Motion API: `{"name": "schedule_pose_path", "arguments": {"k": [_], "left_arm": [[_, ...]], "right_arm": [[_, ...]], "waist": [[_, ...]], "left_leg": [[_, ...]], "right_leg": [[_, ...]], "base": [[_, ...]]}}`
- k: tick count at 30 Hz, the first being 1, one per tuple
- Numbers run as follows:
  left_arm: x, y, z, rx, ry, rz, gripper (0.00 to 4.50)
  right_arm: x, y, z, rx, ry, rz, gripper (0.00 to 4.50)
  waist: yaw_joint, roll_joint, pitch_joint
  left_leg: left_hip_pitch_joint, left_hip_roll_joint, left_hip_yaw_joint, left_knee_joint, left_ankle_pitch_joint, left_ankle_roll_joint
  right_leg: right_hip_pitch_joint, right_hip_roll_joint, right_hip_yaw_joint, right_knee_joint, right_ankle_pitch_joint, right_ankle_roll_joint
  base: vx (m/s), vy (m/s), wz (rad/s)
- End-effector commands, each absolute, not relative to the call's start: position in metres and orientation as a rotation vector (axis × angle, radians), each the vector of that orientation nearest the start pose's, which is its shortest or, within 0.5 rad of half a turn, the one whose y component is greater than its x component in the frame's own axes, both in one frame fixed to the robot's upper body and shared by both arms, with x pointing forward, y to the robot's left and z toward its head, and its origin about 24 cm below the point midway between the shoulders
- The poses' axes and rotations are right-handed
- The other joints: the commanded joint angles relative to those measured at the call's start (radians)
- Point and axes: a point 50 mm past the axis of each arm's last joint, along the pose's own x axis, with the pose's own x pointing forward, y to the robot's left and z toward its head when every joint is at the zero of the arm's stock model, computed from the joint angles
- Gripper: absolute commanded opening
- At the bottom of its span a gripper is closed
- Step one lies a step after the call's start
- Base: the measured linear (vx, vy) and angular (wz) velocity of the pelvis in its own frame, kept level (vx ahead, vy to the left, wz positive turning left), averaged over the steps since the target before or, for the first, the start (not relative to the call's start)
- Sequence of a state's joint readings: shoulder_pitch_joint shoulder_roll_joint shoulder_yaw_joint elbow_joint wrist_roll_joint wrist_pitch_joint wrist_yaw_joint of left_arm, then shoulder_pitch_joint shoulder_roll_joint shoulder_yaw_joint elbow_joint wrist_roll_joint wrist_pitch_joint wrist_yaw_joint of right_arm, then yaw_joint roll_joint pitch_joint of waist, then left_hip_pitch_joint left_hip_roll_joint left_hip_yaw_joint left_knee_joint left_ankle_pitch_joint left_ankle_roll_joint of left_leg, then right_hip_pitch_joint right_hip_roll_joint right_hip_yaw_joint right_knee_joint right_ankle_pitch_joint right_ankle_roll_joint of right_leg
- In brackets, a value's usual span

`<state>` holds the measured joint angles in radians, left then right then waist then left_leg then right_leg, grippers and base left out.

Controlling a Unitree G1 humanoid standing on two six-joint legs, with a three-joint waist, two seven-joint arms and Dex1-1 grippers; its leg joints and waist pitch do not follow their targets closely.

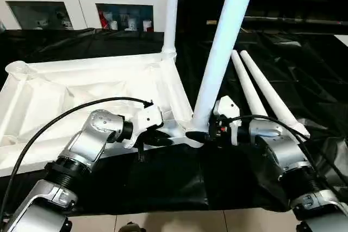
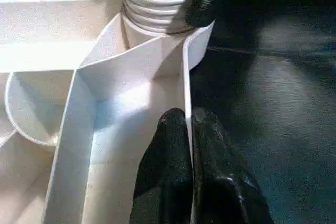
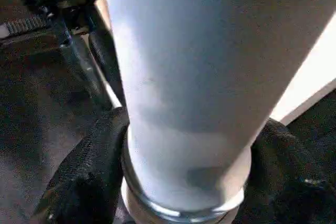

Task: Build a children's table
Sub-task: Rotate leg to tighten

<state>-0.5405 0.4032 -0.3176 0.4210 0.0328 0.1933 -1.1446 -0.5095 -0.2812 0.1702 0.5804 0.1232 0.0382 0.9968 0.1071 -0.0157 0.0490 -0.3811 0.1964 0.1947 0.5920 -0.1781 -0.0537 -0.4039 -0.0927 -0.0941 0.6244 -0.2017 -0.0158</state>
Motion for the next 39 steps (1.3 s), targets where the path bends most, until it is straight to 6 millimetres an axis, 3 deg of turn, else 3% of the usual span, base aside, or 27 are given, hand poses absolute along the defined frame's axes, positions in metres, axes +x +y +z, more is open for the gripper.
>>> {"name": "schedule_pose_path", "arguments": {"k": [1, 4, 6, 9, 12, 16, 17, 18, 22, 23, 26, 30, 39], "left_arm": [[0.315, 0.118, 0.065, 0.413, 0.372, -1.257, 0.00], [0.336, 0.112, 0.063, 0.291, 0.392, -1.008, 0.00], [0.338, 0.111, 0.063, 0.279, 0.398, -0.978, 0.00], [0.350, 0.096, 0.061, 0.213, 0.414, -0.766, 0.00], [0.352, 0.083, 0.060, 0.213, 0.409, -0.711, 0.00], [0.351, 0.074, 0.060, 0.254, 0.391, -0.745, 0.00], [0.350, 0.075, 0.060, 0.256, 0.390, -0.749, 0.00], [0.350, 0.076, 0.061, 0.262, 0.386, -0.762, 0.00], [0.347, 0.078, 0.060, 0.286, 0.379, -0.803, 0.00], [0.346, 0.079, 0.060, 0.289, 0.375, -0.812, 0.00], [0.345, 0.082, 0.059, 0.302, 0.372, -0.834, 0.00], [0.338, 0.096, 0.060, 0.365, 0.346, -0.978, 0.00], [0.315, 0.114, 0.063, 0.393, 0.374, -1.279, 0.00]], "right_arm": [[0.322, -0.139, 0.034, -0.142, 0.314, 0.959, 2.76], [0.332, -0.134, 0.015, -0.046, 0.395, 0.682, 2.75], [0.334, -0.132, 0.012, -0.035, 0.408, 0.646, 2.75], [0.342, -0.117, 0.002, 0.016, 0.474, 0.415, 2.75], [0.345, -0.103, 0.001, 0.022, 0.495, 0.363, 2.75], [0.347, -0.090, 0.007, 0.056, 0.461, 0.426, 2.75], [0.347, -0.089, 0.008, 0.066, 0.455, 0.433, 3.31], [0.349, -0.087, 0.011, 0.090, 0.438, 0.442, 3.44], [0.353, -0.085, 0.018, 0.095, 0.394, 0.463, 3.64], [0.354, -0.085, 0.020, 0.094, 0.382, 0.466, 3.79], [0.355, -0.086, 0.025, 0.078, 0.346, 0.513, 3.90], [0.347, -0.099, 0.035, -0.045, 0.291, 0.779, 3.90], [0.337, -0.131, 0.050, -0.203, 0.250, 0.974, 3.90]], "waist": [[-0.006, -0.008, -0.063], [-0.019, -0.011, -0.055], [-0.024, -0.014, -0.054], [-0.029, -0.013, -0.055], [-0.027, -0.013, -0.058], [-0.023, -0.017, -0.061], [-0.023, -0.016, -0.061], [-0.023, -0.017, -0.061], [-0.030, -0.017, -0.061], [-0.032, -0.016, -0.059], [-0.034, -0.016, -0.060], [-0.033, -0.020, -0.062], [-0.024, -0.010, -0.065]], "left_leg": [[0.018, 0.042, -0.015, -0.064, -0.130, 0.049], [0.023, 0.039, -0.017, -0.072, -0.201, -0.003], [0.023, 0.037, -0.021, -0.073, -0.231, -0.014], [0.028, 0.037, -0.021, -0.075, -0.231, -0.018], [0.026, 0.036, -0.020, -0.073, -0.214, -0.009], [0.019, 0.034, -0.017, -0.070, -0.183, 0.025], [0.019, 0.034, -0.017, -0.071, -0.185, 0.026], [0.021, 0.035, -0.018, -0.072, -0.196, 0.028], [0.013, 0.035, -0.022, -0.075, -0.210, 0.020], [0.019, 0.036, -0.020, -0.074, -0.227, 0.020], [0.019, 0.036, -0.021, -0.074, -0.227, 0.021], [0.014, 0.037, -0.019, -0.071, -0.189, 0.051], [0.024, 0.044, -0.013, -0.067, -0.135, 0.068]], "right_leg": [[0.053, -0.067, 0.060, -0.068, -0.101, -0.232], [0.051, -0.070, 0.061, -0.085, -0.268, -0.196], [0.053, -0.073, 0.062, -0.094, -0.347, -0.168], [0.044, -0.070, 0.064, -0.096, -0.348, -0.160], [0.046, -0.069, 0.063, -0.095, -0.305, -0.162], [0.050, -0.067, 0.063, -0.089, -0.235, -0.165], [0.049, -0.067, 0.063, -0.089, -0.233, -0.164], [0.049, -0.066, 0.063, -0.089, -0.235, -0.164], [0.053, -0.068, 0.060, -0.090, -0.265, -0.156], [0.047, -0.068, 0.061, -0.095, -0.284, -0.156], [0.047, -0.070, 0.062, -0.095, -0.288, -0.161], [0.053, -0.067, 0.062, -0.090, -0.225, -0.166], [0.048, -0.062, 0.064, -0.067, -0.067, -0.247]], "base": [[0.000, 0.000, 0.00], [0.000, 0.000, 0.00], [0.000, 0.000, 0.00], [0.000, 0.000, 0.00], [0.000, 0.000, 0.00], [0.000, 0.000, 0.00], [0.000, 0.000, 0.00], [0.000, 0.000, 0.00], [0.000, 0.000, 0.00], [0.000, 0.000, 0.00], [0.000, 0.000, 0.00], [0.000, 0.000, 0.00], [0.000, 0.000, 0.00]]}}
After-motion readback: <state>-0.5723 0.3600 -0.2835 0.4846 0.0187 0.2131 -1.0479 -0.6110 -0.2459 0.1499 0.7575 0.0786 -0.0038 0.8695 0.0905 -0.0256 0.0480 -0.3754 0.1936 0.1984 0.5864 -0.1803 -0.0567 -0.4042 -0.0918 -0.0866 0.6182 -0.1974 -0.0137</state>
